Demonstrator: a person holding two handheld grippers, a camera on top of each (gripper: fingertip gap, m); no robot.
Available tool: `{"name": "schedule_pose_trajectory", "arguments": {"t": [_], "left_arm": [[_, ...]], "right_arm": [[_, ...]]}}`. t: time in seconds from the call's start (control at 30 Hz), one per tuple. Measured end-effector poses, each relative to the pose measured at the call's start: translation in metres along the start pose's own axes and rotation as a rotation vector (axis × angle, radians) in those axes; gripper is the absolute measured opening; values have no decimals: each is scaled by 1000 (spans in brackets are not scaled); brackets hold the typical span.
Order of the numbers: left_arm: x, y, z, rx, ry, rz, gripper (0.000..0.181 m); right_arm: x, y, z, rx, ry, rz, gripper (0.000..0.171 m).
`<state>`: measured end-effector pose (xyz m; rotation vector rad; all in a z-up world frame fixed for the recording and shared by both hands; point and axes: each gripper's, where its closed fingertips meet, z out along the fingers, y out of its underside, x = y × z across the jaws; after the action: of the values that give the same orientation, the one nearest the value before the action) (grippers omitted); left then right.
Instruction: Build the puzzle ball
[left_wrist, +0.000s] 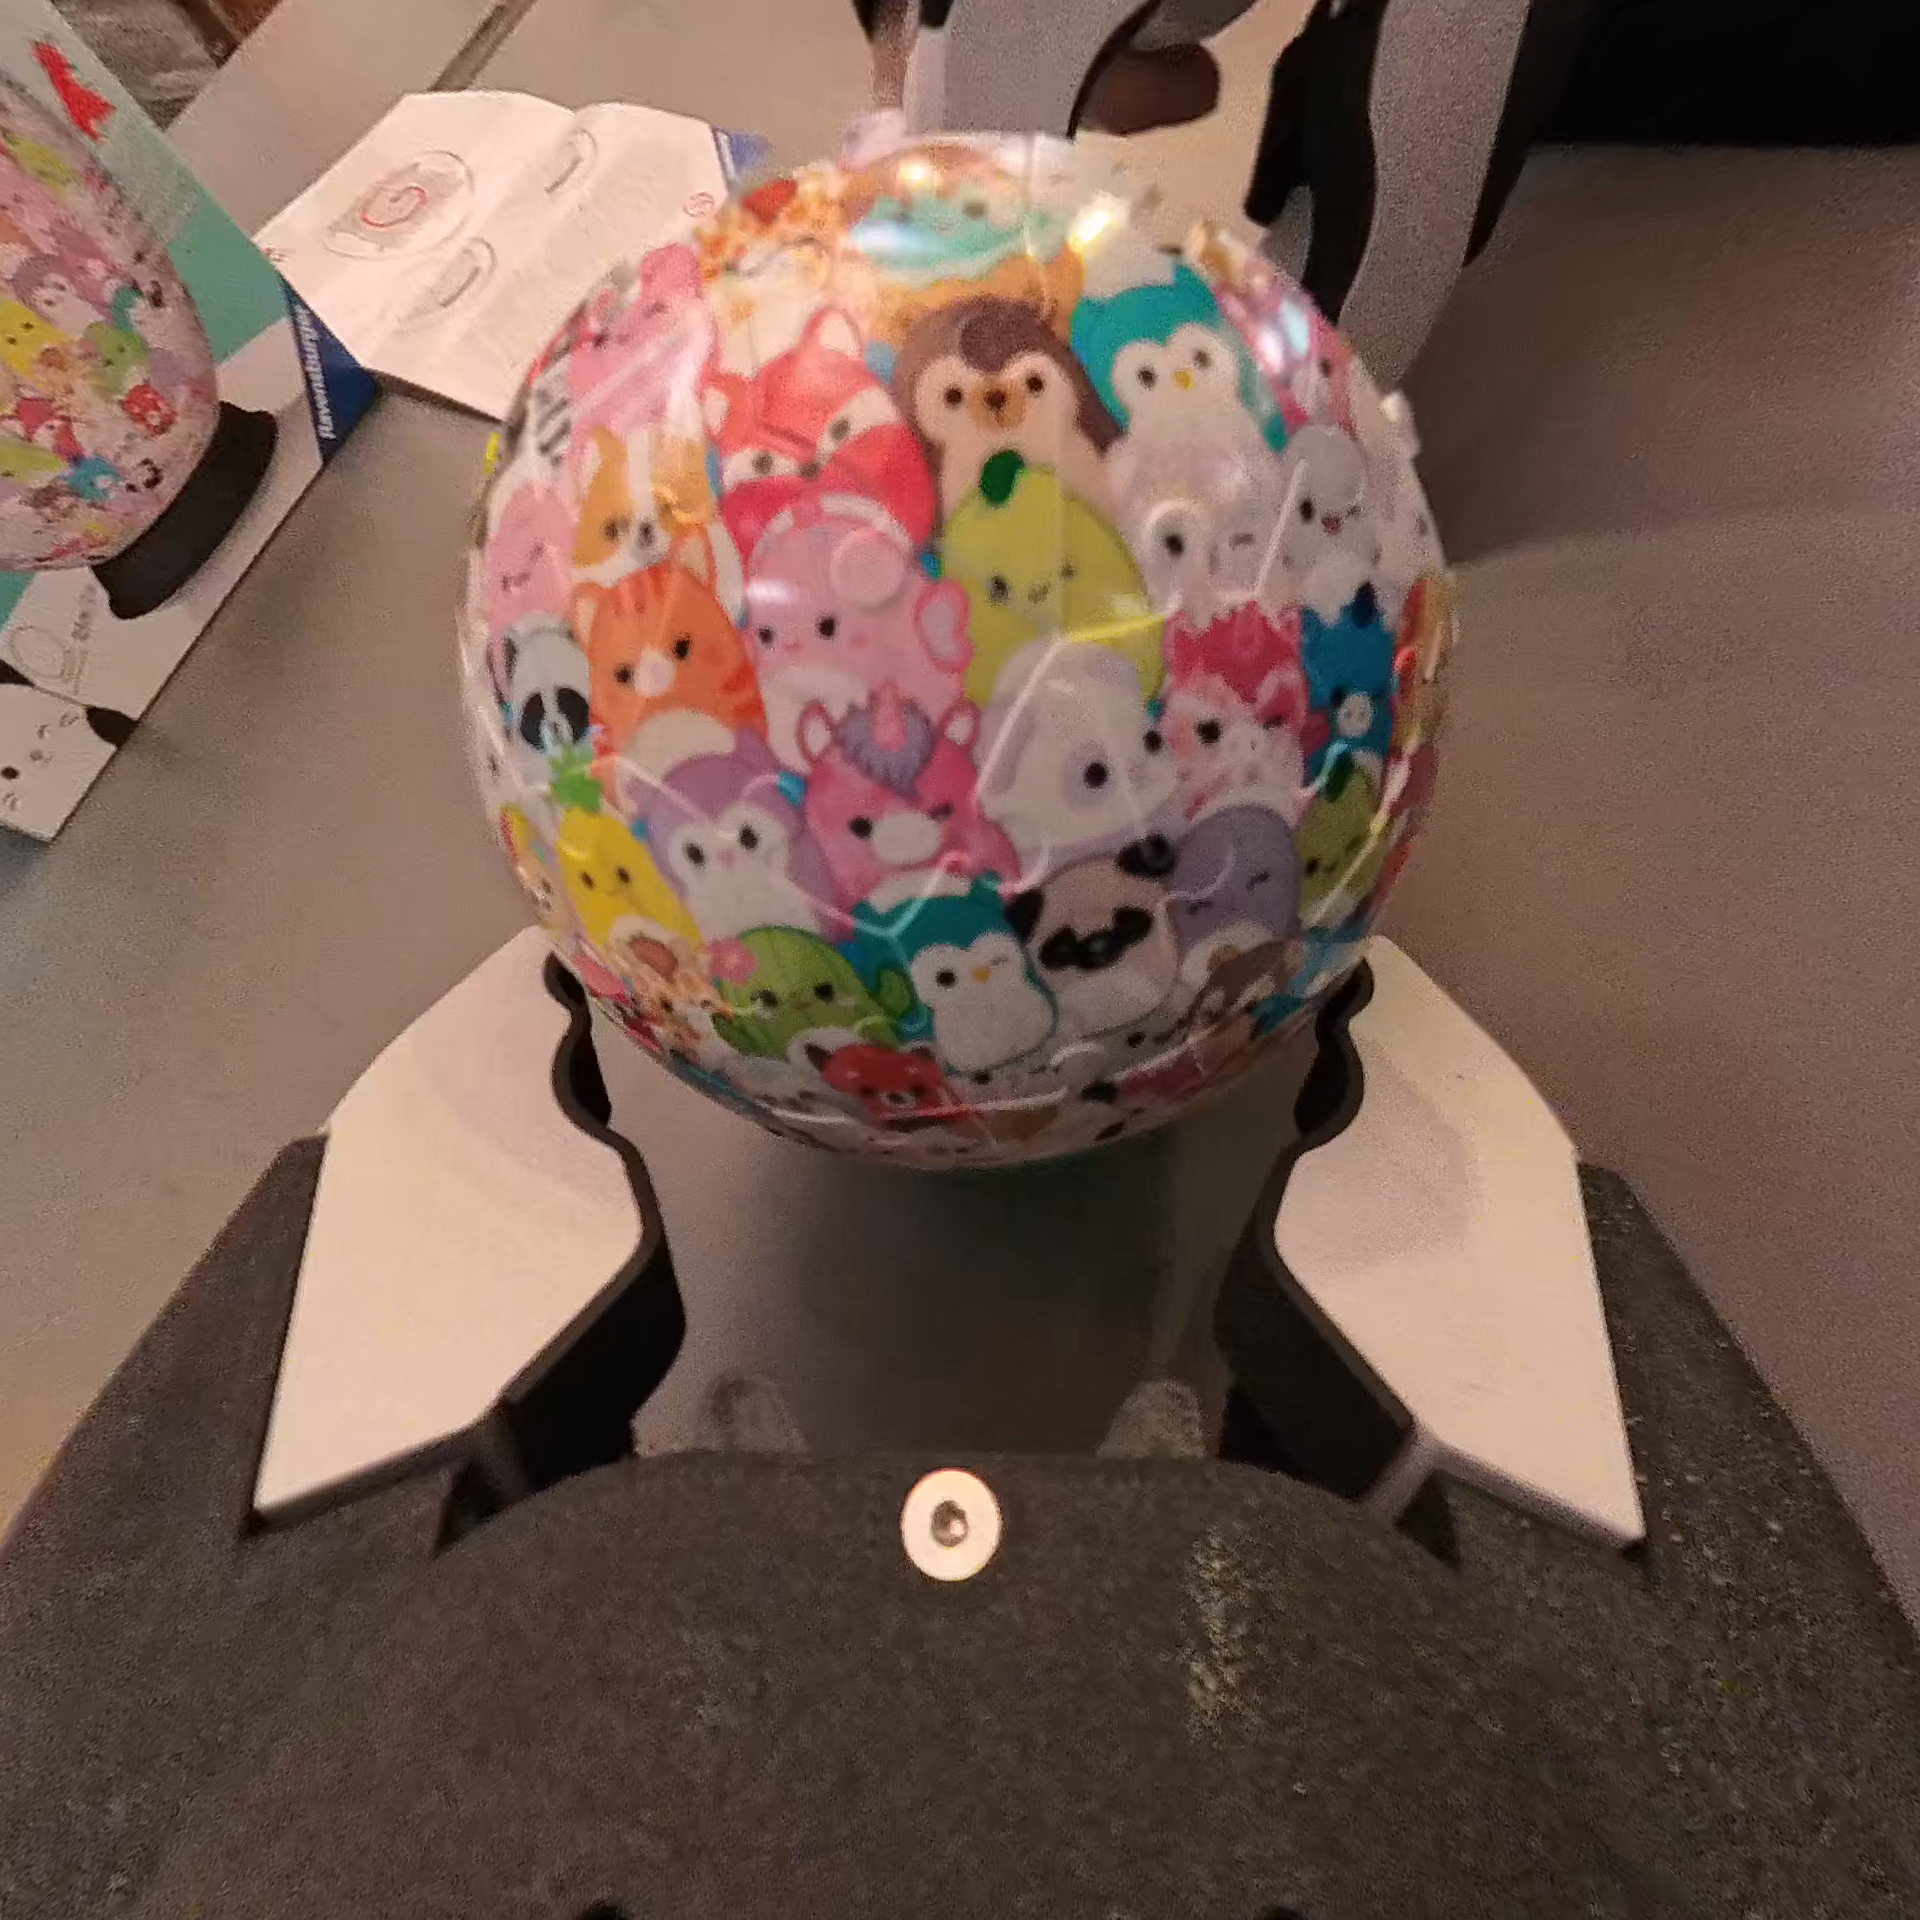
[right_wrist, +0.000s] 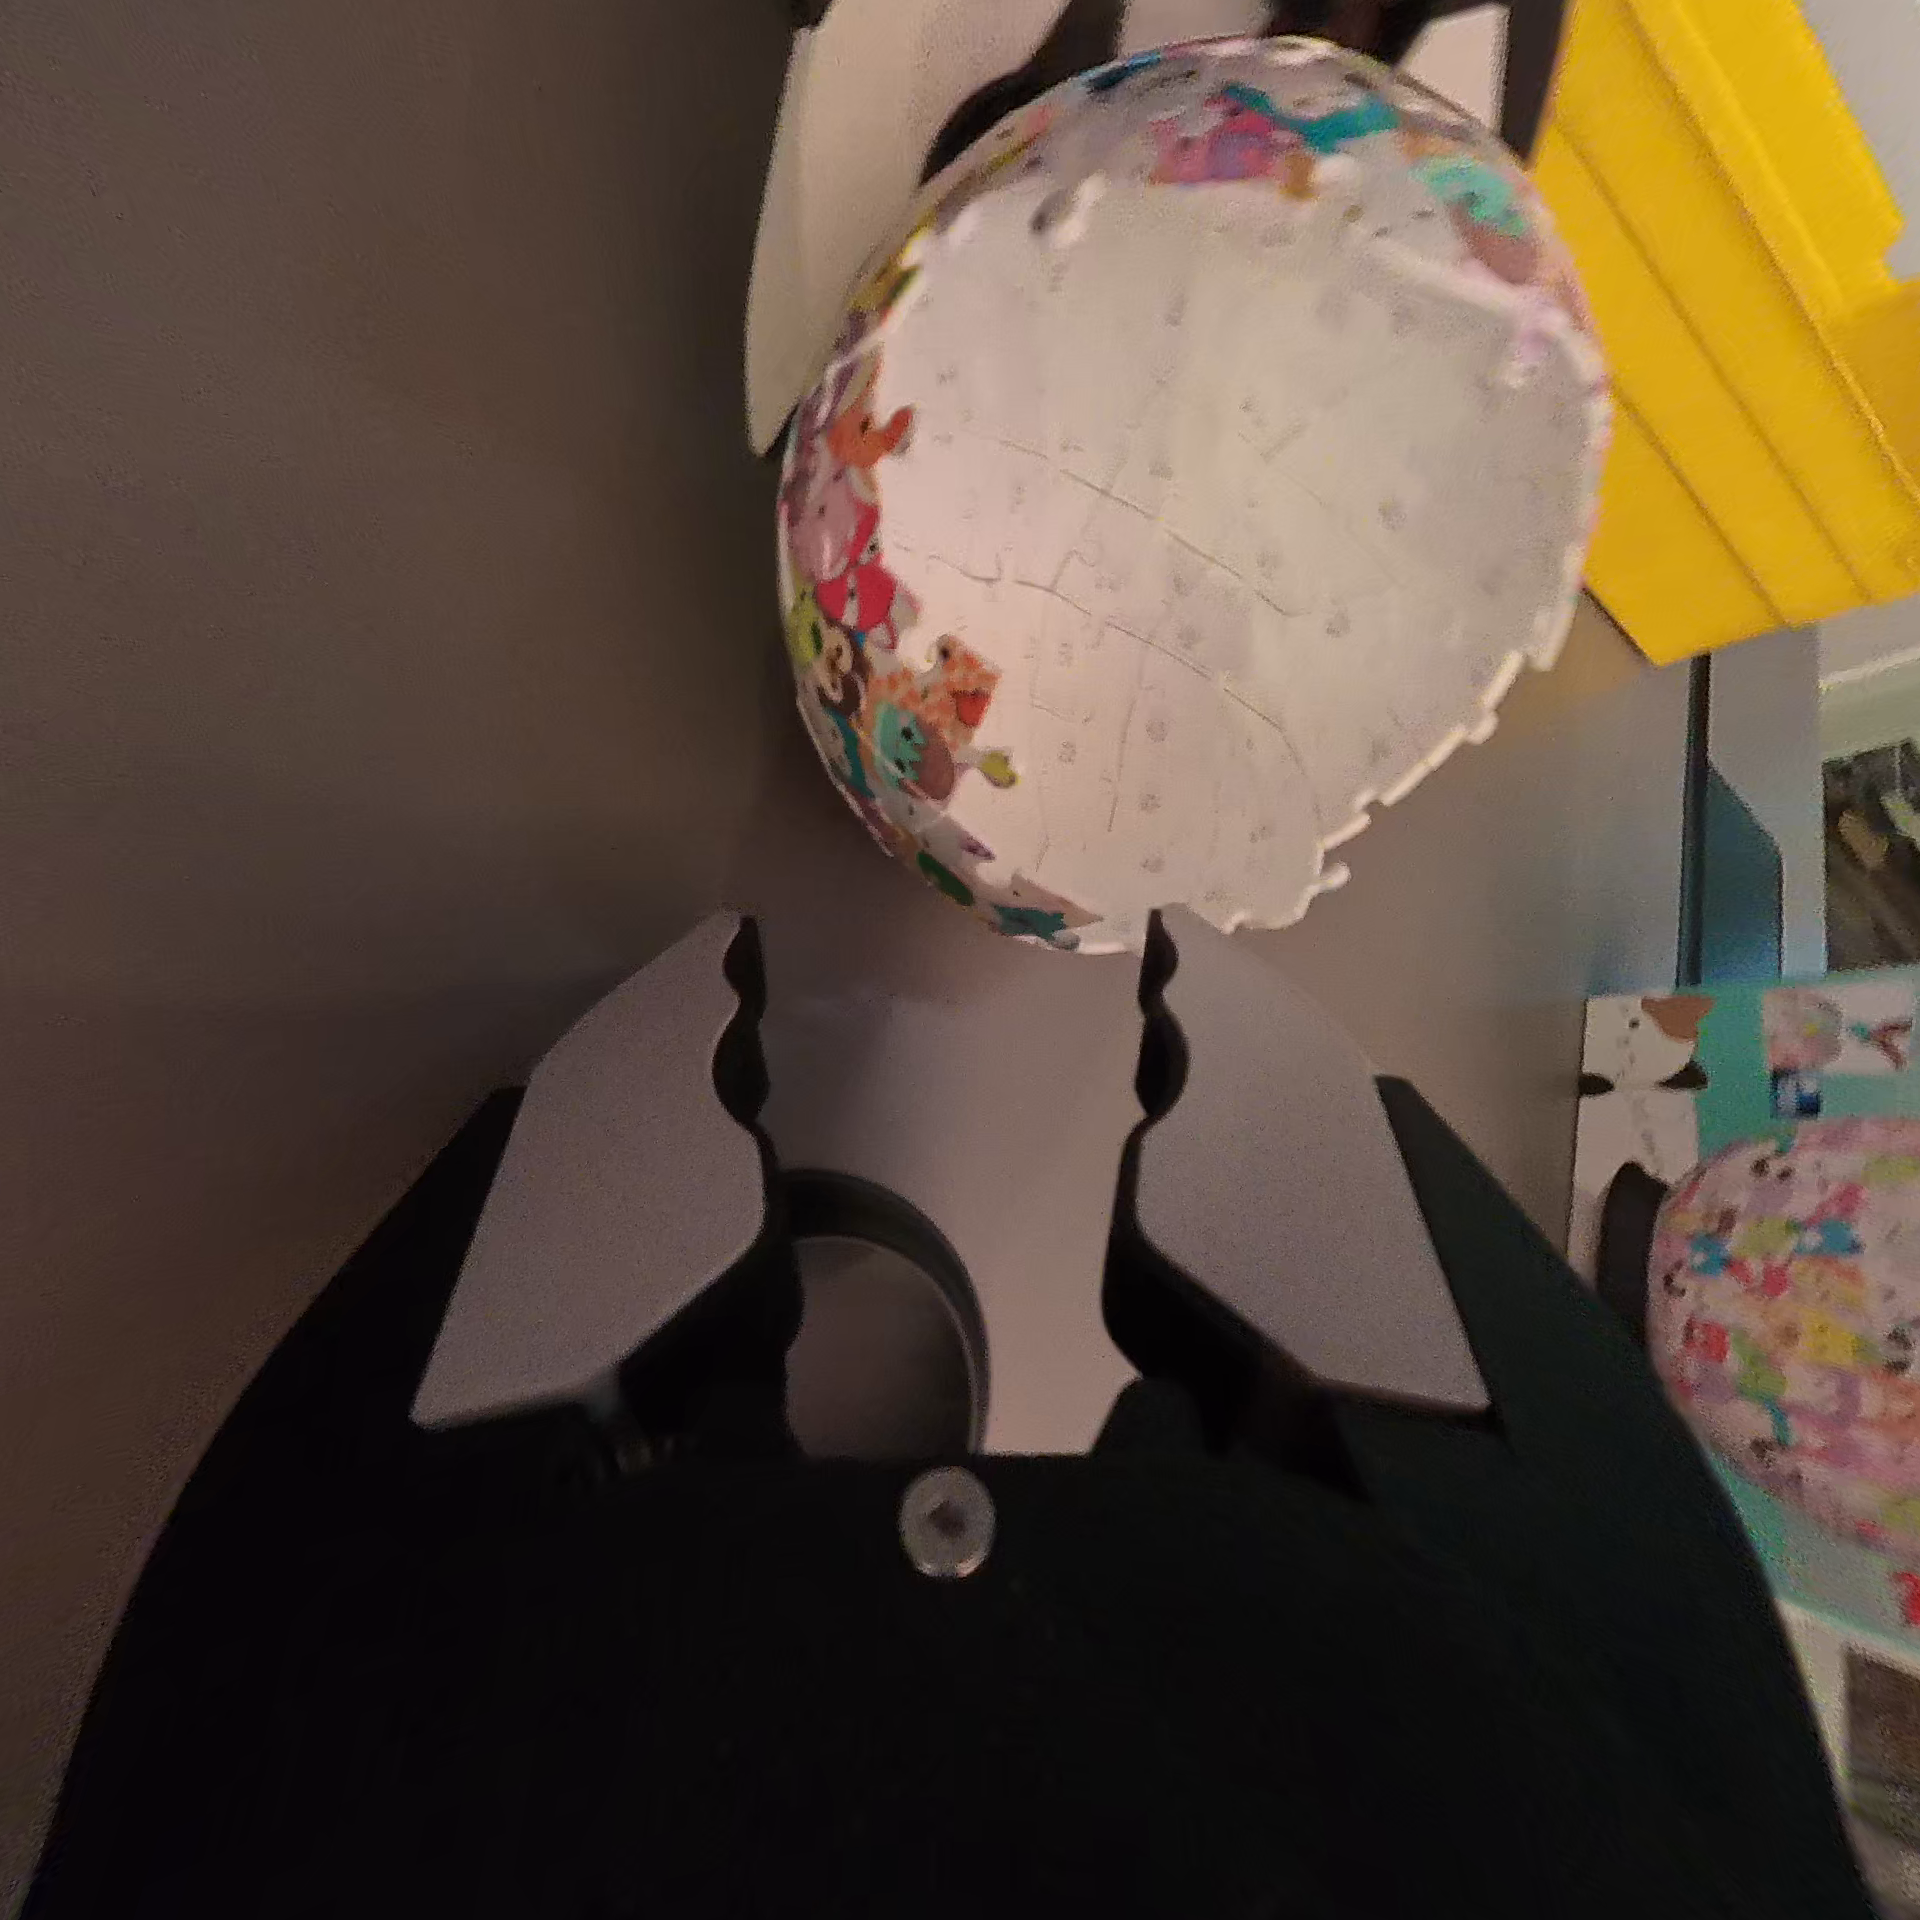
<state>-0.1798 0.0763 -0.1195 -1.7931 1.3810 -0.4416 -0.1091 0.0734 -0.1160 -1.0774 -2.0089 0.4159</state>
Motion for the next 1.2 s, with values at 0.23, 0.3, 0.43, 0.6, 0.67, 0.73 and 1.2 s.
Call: {"name": "schedule_pose_trajectory", "arguments": {"t": [0.23, 0.3, 0.43, 0.6, 0.67, 0.73, 1.2], "left_arm": [[-4, 1, 1, -33, 130, 72, 130], [-5, 0, 2, -51, 150, 94, 130], [-6, -3, 5, -91, 177, 141, 130], [-8, -6, 8, -130, 195, 185, 130], [-10, -5, 10, -142, 196, 194, 130], [-11, -6, 11, -147, 199, 188, 130], [-12, -9, 14, -143, 206, 179, 130]], "right_arm": [[-14, -3, 8, -25, -243, -187, 81], [-16, -4, 7, -25, -309, -212, 83], [-29, -8, 8, -28, -437, -253, 89], [-41, 2, 13, -103, -543, -356, 93], [-45, 9, 14, -147, -585, -374, 95], [-46, 10, 14, -162, -611, -361, 97], [-45, 10, 17, -308, -634, -365, 105]]}}
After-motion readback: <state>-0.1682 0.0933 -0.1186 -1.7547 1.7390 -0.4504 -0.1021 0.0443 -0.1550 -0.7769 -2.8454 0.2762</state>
